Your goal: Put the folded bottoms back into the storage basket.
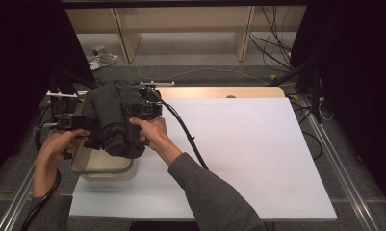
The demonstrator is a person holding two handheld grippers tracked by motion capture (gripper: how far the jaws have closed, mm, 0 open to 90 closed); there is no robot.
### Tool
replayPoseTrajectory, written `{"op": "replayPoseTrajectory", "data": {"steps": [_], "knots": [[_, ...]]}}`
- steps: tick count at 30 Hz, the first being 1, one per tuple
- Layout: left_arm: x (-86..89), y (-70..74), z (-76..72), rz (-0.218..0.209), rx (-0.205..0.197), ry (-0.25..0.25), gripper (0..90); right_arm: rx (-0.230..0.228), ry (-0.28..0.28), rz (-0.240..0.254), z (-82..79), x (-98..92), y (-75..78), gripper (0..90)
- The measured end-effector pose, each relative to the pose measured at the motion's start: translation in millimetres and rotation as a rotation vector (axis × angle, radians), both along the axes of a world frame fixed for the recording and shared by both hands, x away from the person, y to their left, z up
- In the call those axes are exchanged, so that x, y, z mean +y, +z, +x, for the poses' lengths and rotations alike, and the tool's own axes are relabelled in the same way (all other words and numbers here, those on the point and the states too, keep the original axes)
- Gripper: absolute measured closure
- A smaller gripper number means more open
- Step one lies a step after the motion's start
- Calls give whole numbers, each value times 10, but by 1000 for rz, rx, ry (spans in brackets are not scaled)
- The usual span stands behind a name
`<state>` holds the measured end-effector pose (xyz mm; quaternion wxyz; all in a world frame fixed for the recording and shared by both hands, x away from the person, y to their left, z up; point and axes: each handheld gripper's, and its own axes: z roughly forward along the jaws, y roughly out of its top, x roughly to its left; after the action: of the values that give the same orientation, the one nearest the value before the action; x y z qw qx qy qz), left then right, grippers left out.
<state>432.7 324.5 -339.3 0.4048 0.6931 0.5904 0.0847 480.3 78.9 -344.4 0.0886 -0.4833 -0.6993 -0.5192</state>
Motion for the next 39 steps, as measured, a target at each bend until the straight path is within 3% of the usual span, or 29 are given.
{"op": "replayPoseTrajectory", "data": {"steps": [10,39], "knots": [[69,-54,2,15,20,15,812,-10,-3,-22,-41,100,-39,674],[189,-177,22,39,58,28,813,28,2,-54,-69,238,-190,668]]}}
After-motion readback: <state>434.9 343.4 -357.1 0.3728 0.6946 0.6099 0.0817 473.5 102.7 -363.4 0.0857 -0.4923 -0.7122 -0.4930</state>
